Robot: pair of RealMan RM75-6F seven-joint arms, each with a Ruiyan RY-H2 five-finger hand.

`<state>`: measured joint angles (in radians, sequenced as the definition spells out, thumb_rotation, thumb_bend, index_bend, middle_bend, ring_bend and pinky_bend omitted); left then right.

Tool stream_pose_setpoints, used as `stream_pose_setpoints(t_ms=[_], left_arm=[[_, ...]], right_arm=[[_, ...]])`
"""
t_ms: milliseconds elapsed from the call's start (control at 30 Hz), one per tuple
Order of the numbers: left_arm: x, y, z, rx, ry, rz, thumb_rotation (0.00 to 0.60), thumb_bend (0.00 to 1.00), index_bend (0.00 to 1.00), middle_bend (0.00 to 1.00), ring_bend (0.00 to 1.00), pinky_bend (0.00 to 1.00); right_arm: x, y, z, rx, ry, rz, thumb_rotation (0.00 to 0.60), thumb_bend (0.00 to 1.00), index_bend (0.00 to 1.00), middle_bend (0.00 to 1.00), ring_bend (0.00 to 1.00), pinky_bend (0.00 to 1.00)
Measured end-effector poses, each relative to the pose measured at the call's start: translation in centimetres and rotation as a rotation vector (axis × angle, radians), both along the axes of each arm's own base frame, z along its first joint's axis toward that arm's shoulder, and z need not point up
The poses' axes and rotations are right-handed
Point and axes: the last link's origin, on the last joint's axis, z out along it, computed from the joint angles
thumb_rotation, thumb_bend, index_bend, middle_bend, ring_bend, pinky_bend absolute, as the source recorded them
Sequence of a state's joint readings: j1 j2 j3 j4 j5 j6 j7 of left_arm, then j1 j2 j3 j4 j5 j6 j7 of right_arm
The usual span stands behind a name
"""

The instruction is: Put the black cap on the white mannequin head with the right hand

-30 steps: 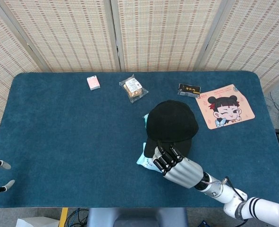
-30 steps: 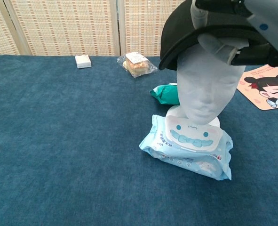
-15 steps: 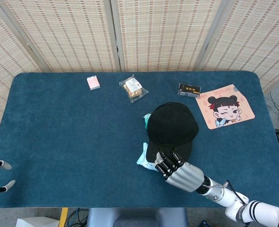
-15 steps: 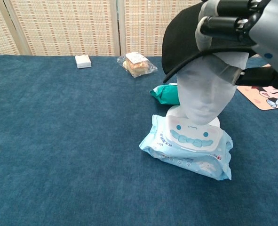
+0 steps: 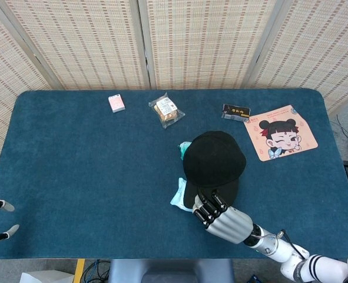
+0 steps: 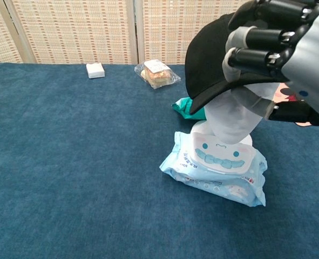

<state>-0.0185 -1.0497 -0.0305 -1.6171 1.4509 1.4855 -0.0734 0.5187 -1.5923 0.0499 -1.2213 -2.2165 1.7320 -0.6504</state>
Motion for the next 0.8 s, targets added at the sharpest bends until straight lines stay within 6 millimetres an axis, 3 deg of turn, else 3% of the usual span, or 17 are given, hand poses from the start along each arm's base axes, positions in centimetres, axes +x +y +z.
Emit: stream_pose_setpoints(t_ms=[400,467,800], left_arm=[[-0.1,0.1,-0.1,-0.005,0.001,0.006,0.600,0.12,0.47,0.45,0.35,0.54],[-0.1,0.1,-0.1,-0.005,0.001,0.005,0.600,0.12,0.47,0.45,0.35,0.54],[-0.1,0.1,-0.1,-0.006,0.000,0.005,0.600,0.12,0.47,0.45,0.35,0.54]], right_arm=[[-0.8,0.2,-0.5,0.026,0.012,-0.048,0.600,0.46,0.66,0.50,0.30,0.52],[-0.9,0.2,-0.6,0.034,0.010,-0.055,0.600,0.45,0.63,0.50,0.30,0.52],[-1.1,0.4,-0.2,0.054,-0.017,-0.078,0.600,0.37,0.28,0.49,0.30,0.52]])
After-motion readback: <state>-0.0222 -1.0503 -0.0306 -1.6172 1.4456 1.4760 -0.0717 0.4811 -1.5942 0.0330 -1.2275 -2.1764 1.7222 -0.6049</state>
